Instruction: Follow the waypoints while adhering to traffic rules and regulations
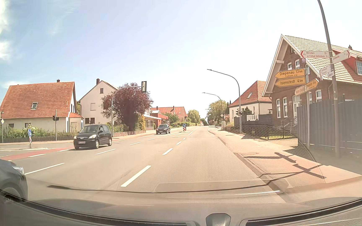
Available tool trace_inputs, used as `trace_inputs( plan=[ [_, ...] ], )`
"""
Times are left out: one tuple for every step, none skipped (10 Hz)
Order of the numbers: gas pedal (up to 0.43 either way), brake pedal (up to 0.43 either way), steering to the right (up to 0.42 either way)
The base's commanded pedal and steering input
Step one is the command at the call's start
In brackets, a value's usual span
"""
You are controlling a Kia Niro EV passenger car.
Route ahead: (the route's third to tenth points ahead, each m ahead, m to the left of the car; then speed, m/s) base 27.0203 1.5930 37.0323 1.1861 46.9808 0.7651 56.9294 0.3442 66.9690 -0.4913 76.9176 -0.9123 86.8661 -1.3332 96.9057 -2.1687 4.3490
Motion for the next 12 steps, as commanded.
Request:
trace_inputs(
  plan=[
    [0.268,0.006,0.022],
    [0.268,0.006,0.021],
    [0.268,0.006,0.020],
    [0.268,0.006,0.015],
    [0.268,0.006,0.014],
    [0.268,0.006,0.014],
    [0.268,0.006,0.013],
    [0.268,0.006,0.009],
    [0.268,0.006,0.004],
    [0.268,0.006,0.001],
    [0.268,0.006,0.001],
    [0.268,0.006,0.000]
  ],
)
